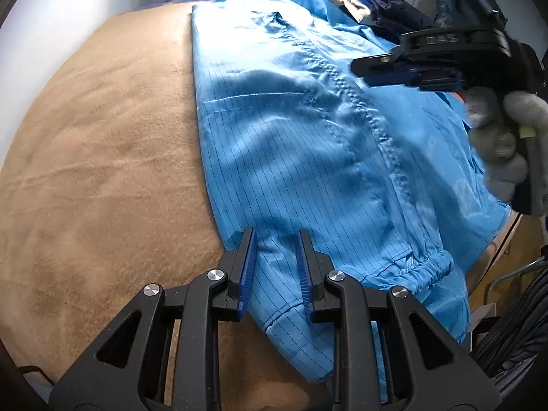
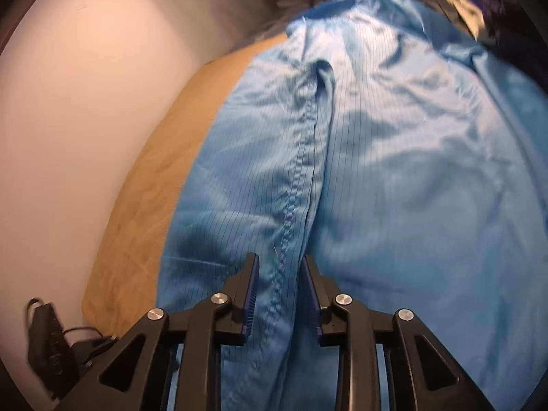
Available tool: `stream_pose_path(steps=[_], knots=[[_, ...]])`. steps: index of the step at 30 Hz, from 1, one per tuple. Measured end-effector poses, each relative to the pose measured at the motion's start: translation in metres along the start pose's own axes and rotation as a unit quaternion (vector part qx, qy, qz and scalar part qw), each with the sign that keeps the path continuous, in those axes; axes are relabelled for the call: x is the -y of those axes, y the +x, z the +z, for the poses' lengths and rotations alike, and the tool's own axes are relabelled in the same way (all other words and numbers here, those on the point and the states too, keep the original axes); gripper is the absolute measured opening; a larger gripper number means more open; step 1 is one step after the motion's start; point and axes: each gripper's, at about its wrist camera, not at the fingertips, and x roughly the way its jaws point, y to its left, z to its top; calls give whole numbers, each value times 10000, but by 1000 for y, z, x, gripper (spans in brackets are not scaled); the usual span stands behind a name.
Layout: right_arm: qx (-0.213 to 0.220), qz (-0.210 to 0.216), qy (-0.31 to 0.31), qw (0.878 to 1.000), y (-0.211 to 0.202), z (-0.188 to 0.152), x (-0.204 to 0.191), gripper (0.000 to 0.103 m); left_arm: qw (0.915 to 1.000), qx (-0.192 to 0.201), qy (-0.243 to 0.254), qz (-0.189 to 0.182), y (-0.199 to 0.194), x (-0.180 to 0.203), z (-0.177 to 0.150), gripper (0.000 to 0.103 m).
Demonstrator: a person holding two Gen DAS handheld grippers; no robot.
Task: Fold large clothes
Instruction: 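Open both tools and lift them away from the folded jacket, then move the right tool to the jacket's other side edge and grasp it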
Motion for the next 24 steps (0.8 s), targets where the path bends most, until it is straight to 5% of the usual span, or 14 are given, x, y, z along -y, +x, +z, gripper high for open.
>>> stream_pose_path(steps=[7,14,16,18,24], knots=[[732,-341,-428,9958,-74,-19,2,35,9990,395,-183,9,-38,-4,8,23],[1502,-768,-688,9833,-156,-54,22,73,9931,1124,-307,127,-111,-13,42,23],[1558,-925,-616,9815,-175,-64,35,73,9914,1275,-242,183,-129,-10,55,49],[1608,-1119,-452,9796,-194,-74,52,73,9891,1445,-158,242,-148,-5,67,59],[1462,-1474,337,9776,-227,-97,113,73,9878,1545,127,122,-173,26,102,60]])
